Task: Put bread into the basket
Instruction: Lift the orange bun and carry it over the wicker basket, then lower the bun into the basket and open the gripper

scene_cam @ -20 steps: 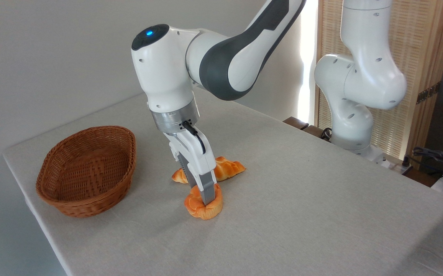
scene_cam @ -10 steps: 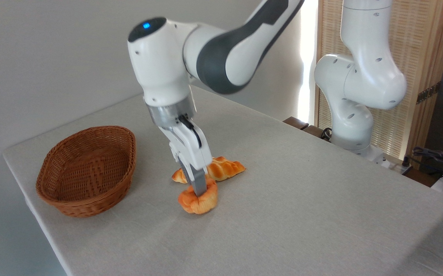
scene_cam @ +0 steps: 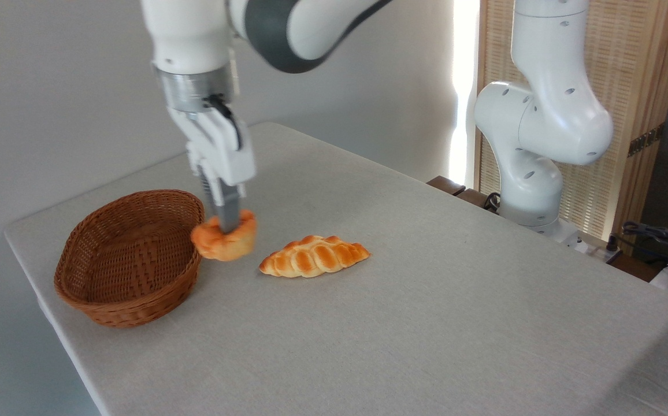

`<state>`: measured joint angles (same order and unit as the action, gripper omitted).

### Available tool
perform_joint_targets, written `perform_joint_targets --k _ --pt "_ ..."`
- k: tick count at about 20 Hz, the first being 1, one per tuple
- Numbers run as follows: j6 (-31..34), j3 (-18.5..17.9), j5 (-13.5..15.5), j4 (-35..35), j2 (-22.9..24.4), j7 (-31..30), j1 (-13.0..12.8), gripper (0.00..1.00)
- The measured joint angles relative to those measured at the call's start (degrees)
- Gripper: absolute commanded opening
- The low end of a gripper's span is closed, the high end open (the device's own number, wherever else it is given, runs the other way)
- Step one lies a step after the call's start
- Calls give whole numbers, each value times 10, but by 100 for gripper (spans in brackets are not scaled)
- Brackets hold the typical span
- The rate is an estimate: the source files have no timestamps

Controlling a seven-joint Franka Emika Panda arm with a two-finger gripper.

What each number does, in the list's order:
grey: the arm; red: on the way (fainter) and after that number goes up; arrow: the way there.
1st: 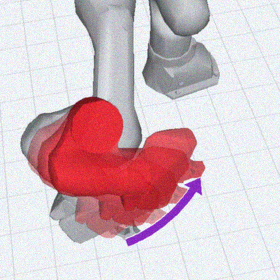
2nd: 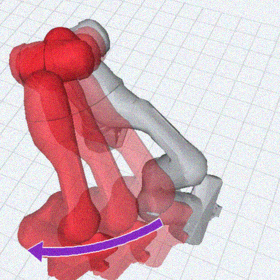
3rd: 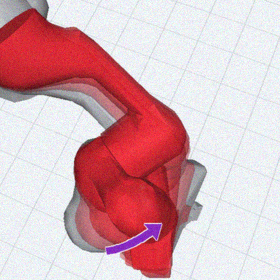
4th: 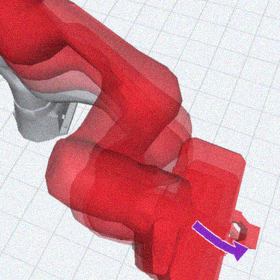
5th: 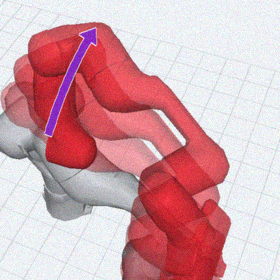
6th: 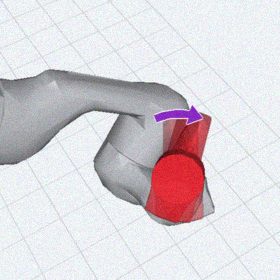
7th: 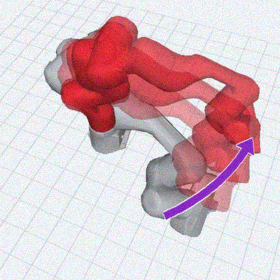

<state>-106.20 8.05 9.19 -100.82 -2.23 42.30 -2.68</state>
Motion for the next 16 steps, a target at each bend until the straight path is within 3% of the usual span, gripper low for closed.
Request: perform_joint_targets --k 3,5,11,16 --pt "-40 28 8 57 -62 -54 0 22" --pt "-98 48 8 84 -107 -86 -1 33" --pt "-196 80 8 98 -163 -93 -1 100" --pt "-208 92 -16 98 -178 -93 -1 100"
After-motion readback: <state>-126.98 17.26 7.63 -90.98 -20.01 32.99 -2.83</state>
